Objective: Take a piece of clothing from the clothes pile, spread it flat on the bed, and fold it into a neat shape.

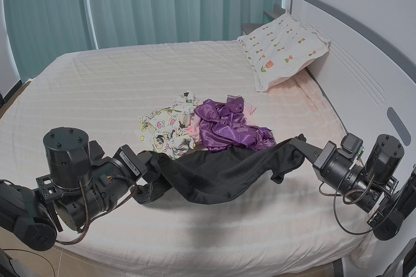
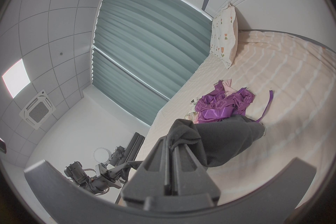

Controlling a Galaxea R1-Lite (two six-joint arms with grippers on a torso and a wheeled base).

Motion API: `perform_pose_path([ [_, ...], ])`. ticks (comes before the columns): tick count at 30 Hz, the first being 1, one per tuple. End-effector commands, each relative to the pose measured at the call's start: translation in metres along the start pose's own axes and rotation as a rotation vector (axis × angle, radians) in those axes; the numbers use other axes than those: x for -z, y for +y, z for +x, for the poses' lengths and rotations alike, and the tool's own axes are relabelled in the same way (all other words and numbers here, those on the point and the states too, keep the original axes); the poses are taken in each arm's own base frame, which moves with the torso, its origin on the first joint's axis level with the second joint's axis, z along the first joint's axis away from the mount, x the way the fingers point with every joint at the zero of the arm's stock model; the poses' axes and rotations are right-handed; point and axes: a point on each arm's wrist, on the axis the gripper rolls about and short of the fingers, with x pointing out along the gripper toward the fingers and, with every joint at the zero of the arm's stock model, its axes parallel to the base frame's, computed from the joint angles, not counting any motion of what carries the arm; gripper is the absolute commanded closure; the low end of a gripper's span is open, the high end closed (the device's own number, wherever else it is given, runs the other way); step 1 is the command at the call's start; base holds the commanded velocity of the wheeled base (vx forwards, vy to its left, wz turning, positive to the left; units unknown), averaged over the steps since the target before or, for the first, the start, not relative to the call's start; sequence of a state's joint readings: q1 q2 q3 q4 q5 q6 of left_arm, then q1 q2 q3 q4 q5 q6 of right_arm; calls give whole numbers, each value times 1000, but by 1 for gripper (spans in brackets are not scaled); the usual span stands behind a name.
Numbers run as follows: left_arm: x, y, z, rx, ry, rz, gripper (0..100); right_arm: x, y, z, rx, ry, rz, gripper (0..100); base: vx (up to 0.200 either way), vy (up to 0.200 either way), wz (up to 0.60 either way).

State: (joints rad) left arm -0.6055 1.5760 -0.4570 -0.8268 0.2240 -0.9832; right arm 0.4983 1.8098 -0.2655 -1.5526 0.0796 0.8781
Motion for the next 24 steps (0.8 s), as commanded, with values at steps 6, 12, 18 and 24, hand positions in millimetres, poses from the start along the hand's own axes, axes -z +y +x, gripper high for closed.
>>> perform_pose_path([
  [6,3,4,6,-23,9,4,100,0,3,0,-16,-3,-2,100,0,0,0],
  [12,1,4,4,-5,25,1,100,-1,5,-1,-22,-8,-4,100,0,67,0],
  [18,-1,4,3,-6,16,-3,100,0,10,-2,-42,-8,-6,100,0,200,0],
  [24,-3,4,3,-8,3,1,100,-5,16,-4,-67,-29,-10,100,0,200,0],
])
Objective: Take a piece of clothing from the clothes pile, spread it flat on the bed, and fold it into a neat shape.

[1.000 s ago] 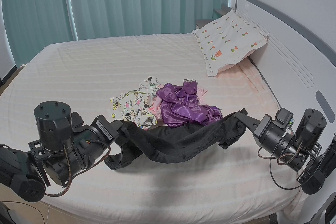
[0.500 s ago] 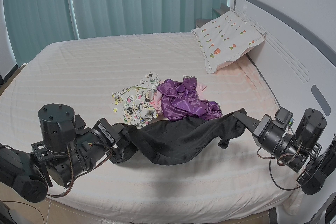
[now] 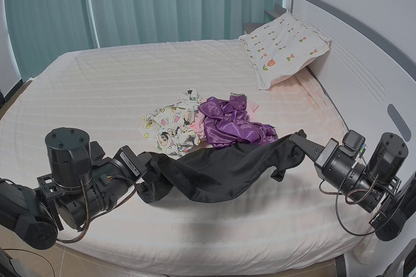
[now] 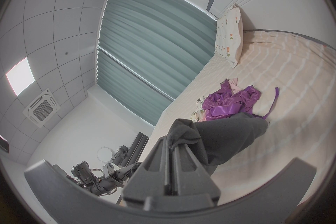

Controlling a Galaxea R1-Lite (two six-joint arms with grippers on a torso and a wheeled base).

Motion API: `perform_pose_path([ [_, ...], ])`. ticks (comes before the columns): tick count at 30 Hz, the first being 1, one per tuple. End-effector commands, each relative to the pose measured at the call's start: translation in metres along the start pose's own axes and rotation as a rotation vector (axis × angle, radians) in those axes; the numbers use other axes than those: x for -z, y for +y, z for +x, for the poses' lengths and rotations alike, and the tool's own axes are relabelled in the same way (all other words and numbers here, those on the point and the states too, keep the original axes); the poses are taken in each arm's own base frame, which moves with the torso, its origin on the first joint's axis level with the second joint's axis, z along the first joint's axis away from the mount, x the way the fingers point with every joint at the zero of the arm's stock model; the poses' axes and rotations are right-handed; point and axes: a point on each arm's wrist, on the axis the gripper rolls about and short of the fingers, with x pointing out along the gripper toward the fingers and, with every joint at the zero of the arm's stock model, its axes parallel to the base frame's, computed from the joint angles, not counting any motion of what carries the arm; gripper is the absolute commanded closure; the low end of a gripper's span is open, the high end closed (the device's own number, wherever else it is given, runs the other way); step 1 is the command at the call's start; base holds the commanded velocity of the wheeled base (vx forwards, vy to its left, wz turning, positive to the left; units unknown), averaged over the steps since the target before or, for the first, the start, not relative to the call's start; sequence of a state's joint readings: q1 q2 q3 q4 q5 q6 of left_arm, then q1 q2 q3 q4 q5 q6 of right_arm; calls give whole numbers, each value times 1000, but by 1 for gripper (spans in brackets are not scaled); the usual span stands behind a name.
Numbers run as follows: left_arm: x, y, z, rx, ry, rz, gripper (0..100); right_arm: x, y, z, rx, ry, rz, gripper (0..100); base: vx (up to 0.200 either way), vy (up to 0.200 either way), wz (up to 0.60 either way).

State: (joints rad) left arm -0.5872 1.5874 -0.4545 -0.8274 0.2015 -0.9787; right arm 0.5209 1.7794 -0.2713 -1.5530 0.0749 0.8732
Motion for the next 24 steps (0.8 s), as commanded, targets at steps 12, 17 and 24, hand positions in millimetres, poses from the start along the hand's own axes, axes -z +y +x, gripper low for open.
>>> perform_pose_path([
  [12,-6,-2,-7,17,-25,-9,100,-5,12,-5,-54,-24,-10,100,0,200,0],
  [17,-6,-2,-6,14,-22,-6,100,-5,12,-5,-53,-24,-16,100,0,200,0],
  [24,-7,-3,-8,20,-27,-8,100,-2,14,-5,-60,-14,-19,100,0,200,0],
])
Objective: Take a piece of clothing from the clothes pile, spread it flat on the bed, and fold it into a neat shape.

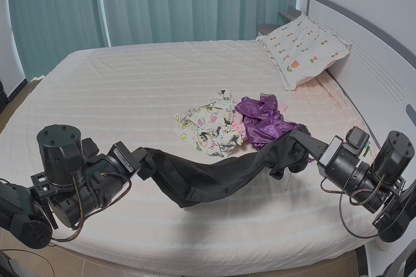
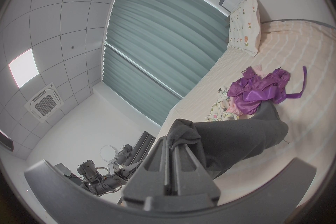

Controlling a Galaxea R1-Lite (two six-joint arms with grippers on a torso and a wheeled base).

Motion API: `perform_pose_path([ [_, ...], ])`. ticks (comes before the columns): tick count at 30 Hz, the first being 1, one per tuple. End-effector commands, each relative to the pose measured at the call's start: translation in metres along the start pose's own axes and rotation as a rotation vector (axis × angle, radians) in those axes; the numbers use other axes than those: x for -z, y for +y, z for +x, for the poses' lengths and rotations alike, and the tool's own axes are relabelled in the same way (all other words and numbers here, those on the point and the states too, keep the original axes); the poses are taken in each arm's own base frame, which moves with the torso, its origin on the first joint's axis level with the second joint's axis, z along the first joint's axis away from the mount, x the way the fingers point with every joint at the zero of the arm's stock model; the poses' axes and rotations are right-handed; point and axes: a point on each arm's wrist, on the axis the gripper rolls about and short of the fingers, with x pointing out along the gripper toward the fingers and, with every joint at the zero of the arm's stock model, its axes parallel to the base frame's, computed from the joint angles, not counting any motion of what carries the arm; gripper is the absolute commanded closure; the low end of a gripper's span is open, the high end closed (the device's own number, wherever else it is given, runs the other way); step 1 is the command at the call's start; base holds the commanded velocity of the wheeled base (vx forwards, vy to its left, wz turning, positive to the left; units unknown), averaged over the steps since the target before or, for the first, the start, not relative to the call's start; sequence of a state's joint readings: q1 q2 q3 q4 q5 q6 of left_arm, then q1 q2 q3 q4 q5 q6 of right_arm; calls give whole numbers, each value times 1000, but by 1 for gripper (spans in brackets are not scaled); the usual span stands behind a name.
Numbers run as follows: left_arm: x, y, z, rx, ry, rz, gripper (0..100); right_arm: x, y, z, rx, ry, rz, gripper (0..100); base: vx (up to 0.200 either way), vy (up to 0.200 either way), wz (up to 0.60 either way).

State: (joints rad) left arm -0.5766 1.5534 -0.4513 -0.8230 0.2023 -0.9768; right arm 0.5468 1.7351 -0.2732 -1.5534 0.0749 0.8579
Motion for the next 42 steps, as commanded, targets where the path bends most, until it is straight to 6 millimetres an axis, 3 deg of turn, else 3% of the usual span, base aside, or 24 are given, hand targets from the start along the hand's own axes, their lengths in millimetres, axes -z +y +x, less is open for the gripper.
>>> perform_pose_path([
  [1,-2,0,-1,3,-9,-2,100,0,1,0,-8,-1,-2,100,0,200,0],
  [42,-5,2,-1,-5,-21,-5,100,2,7,-1,-32,4,-1,100,0,200,0],
])
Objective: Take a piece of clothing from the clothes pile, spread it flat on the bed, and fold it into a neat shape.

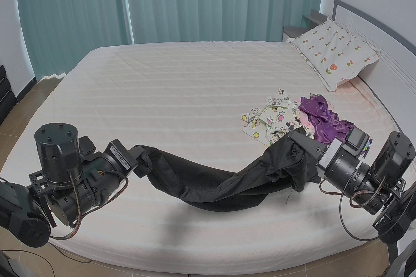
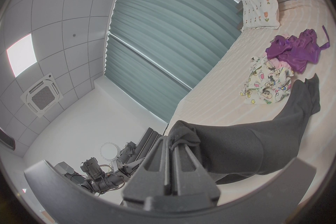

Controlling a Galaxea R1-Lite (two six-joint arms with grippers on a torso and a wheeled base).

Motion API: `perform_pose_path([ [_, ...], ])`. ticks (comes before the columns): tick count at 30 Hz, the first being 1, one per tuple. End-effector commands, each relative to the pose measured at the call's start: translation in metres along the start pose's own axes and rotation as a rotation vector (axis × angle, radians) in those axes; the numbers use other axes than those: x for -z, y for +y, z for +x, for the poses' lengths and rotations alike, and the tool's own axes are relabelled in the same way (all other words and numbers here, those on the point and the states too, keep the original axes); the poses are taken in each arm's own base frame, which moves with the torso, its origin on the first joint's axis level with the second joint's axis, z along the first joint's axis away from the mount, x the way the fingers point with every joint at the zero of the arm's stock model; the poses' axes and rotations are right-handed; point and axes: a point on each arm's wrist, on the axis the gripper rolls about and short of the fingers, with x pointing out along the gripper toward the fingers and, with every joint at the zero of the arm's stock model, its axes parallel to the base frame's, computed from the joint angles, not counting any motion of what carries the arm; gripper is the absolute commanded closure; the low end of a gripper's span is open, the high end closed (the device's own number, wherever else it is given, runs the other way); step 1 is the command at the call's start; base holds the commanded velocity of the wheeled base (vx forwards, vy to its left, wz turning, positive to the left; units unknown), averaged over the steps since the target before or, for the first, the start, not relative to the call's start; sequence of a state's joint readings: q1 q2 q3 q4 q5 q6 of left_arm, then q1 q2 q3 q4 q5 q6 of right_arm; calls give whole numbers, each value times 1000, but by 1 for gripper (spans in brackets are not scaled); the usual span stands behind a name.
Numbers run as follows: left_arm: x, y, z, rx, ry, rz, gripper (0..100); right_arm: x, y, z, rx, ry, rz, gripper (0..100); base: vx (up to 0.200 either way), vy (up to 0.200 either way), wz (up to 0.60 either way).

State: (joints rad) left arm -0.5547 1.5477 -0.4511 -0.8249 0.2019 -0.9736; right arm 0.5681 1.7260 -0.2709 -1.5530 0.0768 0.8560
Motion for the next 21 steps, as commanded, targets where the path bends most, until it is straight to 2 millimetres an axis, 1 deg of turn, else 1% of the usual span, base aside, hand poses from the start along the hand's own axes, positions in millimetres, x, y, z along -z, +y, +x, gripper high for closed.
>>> perform_pose_path([
  [1,0,0,0,1,-1,-1,100,-2,3,-1,-16,-13,-1,100,0,200,0],
  [7,-1,-1,-3,7,-6,-2,100,-4,6,-4,-28,-19,-4,100,0,200,0],
  [21,0,0,-1,-2,-1,-2,100,-5,0,-2,-4,-21,-3,100,0,200,0],
])
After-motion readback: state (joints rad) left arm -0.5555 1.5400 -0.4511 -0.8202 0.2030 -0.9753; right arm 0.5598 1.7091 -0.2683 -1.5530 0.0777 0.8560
